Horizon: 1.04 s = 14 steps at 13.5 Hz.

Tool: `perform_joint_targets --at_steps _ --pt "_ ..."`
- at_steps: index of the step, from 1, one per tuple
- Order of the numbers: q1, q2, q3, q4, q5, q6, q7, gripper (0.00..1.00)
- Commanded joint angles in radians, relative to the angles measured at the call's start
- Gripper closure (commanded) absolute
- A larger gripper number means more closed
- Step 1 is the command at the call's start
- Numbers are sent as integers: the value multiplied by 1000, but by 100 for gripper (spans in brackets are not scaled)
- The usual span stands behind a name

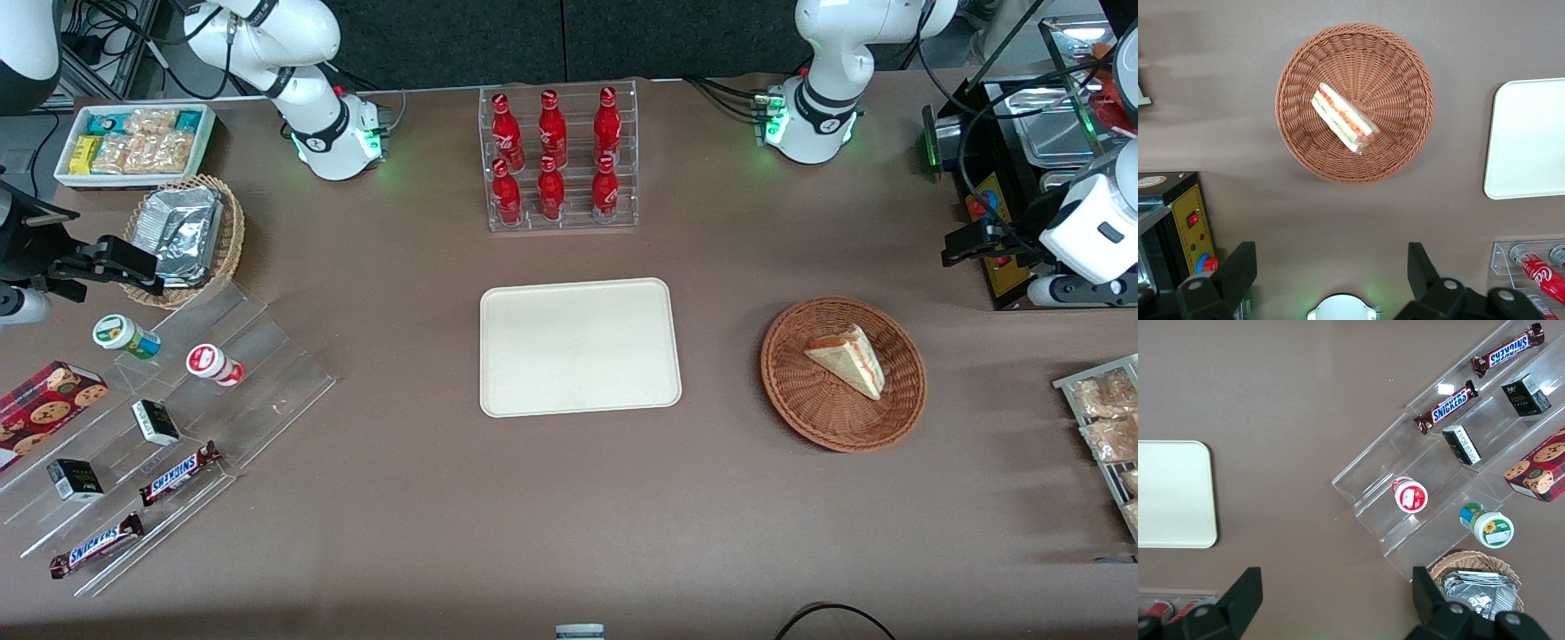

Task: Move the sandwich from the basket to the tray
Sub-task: 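Move the left gripper over the wrapped sandwich in the wicker basket and lower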

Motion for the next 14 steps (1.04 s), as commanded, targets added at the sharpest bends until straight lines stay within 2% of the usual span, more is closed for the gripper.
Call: perform_joint_targets --at_steps 1,5,8,10,12,14 --pt "30 3 -18 12 10 -6 41 0" --pt "29 40 -21 -22 41 8 2 0" --pt "26 19 -17 -195 44 137 -115 0" --pt "20 14 -18 -272 39 247 -306 0" --pt "-23 73 -24 -292 25 319 -548 0" --pt "-42 85 -26 -339 24 404 -679 0"
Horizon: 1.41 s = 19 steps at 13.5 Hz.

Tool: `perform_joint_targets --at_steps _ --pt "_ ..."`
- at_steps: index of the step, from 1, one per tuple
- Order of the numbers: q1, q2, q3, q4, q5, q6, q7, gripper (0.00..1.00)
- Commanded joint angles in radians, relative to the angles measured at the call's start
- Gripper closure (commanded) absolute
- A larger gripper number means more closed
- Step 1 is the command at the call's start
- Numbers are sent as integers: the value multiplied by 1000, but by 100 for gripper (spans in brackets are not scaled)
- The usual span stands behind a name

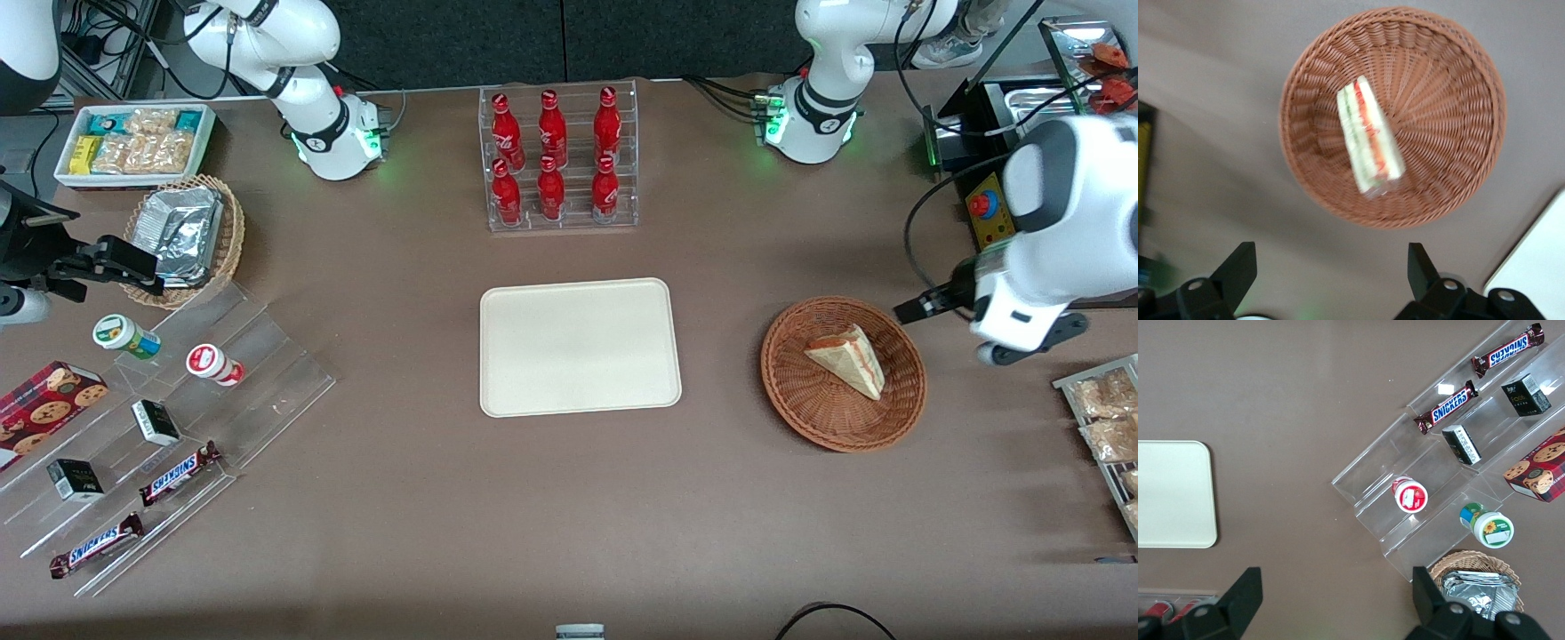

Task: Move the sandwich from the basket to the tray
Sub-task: 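Move the left gripper over the wrapped sandwich in the wicker basket and lower, then close the left gripper on the wrapped sandwich's plastic edge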

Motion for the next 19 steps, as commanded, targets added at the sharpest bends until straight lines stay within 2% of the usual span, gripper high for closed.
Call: perform_joint_targets --at_steps 1,8,19 --pt "-21 -1 -4 -77 -1 111 -180 0" --pt "-20 3 -4 -251 1 455 -437 0" --pt "-12 103 -3 -269 -2 574 -519 0"
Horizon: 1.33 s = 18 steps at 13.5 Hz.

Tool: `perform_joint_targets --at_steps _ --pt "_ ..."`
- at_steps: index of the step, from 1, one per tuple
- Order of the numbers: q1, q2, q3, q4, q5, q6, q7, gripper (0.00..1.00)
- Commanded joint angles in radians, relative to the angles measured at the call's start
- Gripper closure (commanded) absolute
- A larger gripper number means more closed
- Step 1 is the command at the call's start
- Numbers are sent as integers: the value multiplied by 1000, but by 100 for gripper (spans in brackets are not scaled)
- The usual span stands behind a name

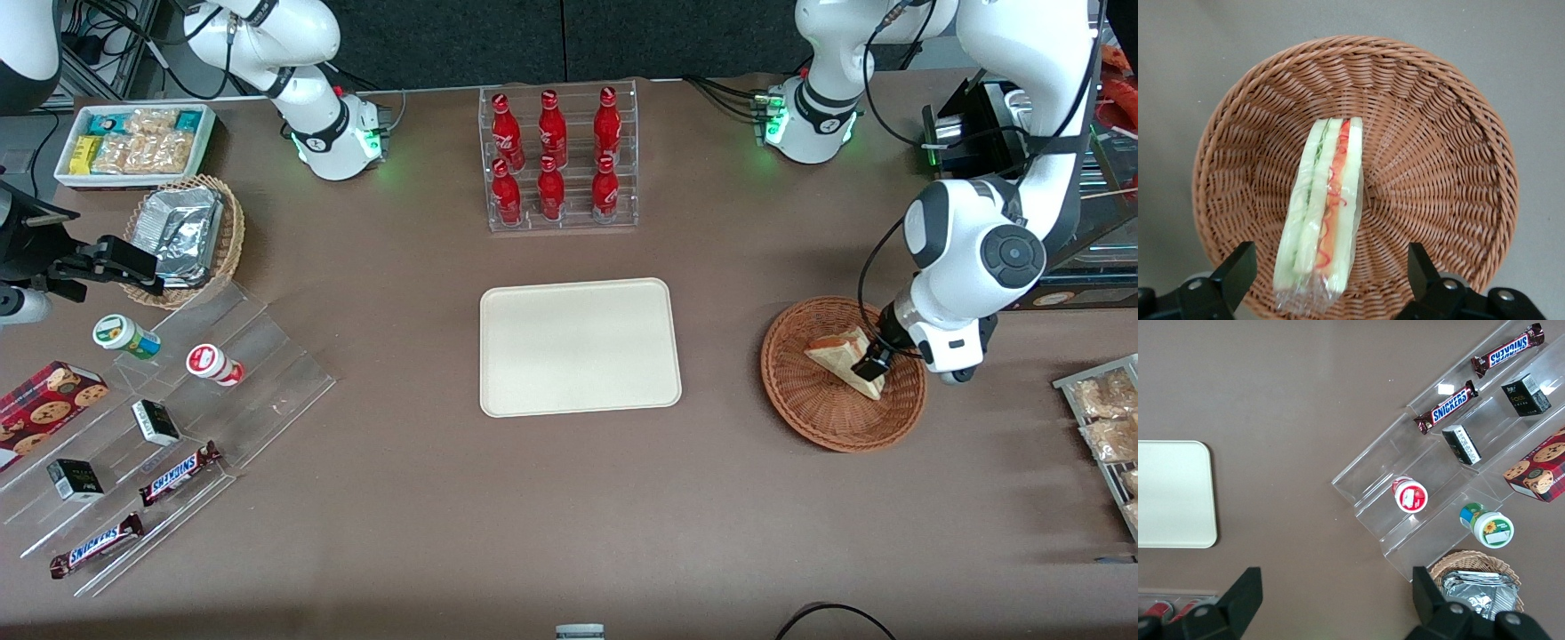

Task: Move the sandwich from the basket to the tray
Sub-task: 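Close the left gripper on the wrapped sandwich's plastic edge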

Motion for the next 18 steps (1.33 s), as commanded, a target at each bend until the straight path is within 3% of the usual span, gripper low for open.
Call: perform_joint_targets --at_steps 1,12,13,14,18 --pt "-7 25 -2 -4 -2 27 -57 0" --pt "-23 50 -2 -33 -1 20 -75 2" --pt "-23 56 -2 -33 -1 24 -75 16" --pt "-23 56 -2 -35 3 27 -75 46" --pt "-40 62 -2 -33 6 27 -77 92"
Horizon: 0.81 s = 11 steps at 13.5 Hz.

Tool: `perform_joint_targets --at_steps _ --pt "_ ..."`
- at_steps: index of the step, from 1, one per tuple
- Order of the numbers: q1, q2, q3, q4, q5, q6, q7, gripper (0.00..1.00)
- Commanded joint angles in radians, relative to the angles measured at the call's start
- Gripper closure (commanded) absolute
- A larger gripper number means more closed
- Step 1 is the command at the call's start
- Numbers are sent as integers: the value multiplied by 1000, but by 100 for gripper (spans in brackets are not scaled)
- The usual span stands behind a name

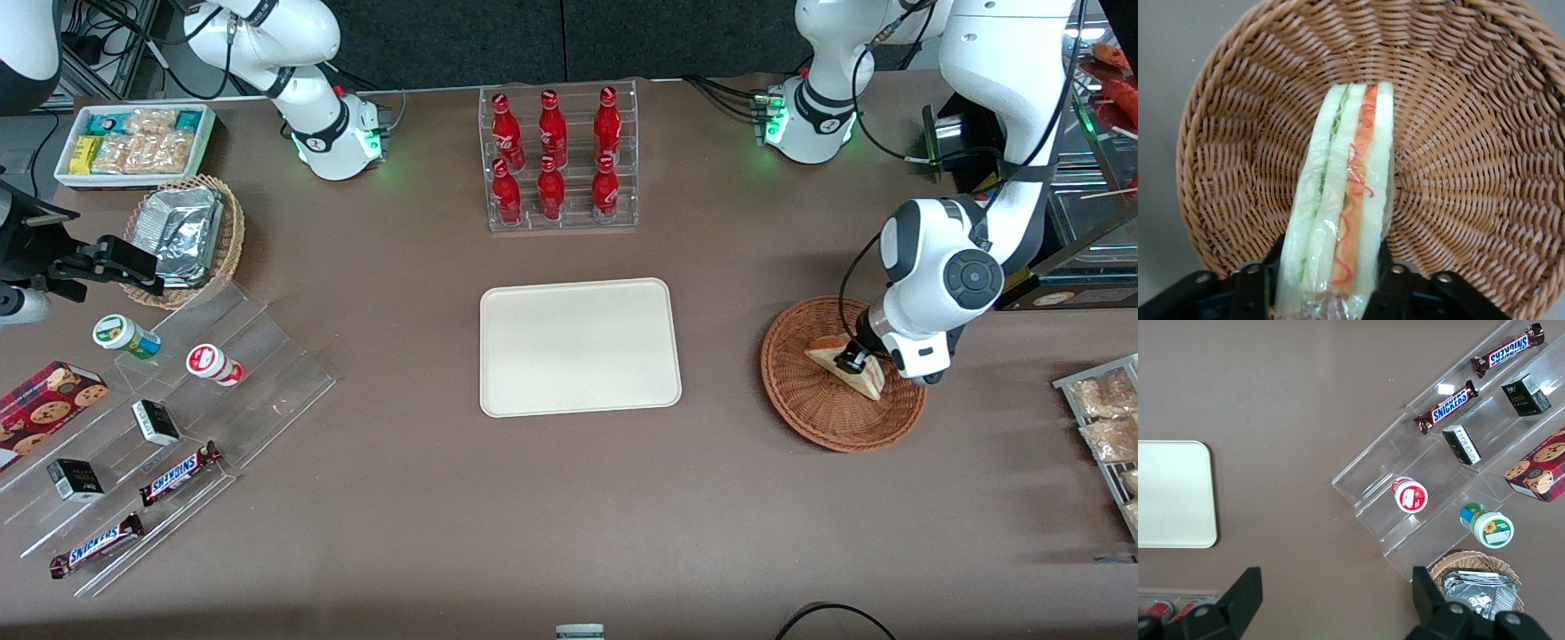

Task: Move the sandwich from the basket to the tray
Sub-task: 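Close the left gripper on the wrapped sandwich's plastic edge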

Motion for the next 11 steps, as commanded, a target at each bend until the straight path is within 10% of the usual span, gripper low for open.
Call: perform_joint_targets --at_steps 1,11 --pt "-11 6 1 -7 6 19 -22 99" --pt "-51 -27 -1 231 19 -353 7 100"
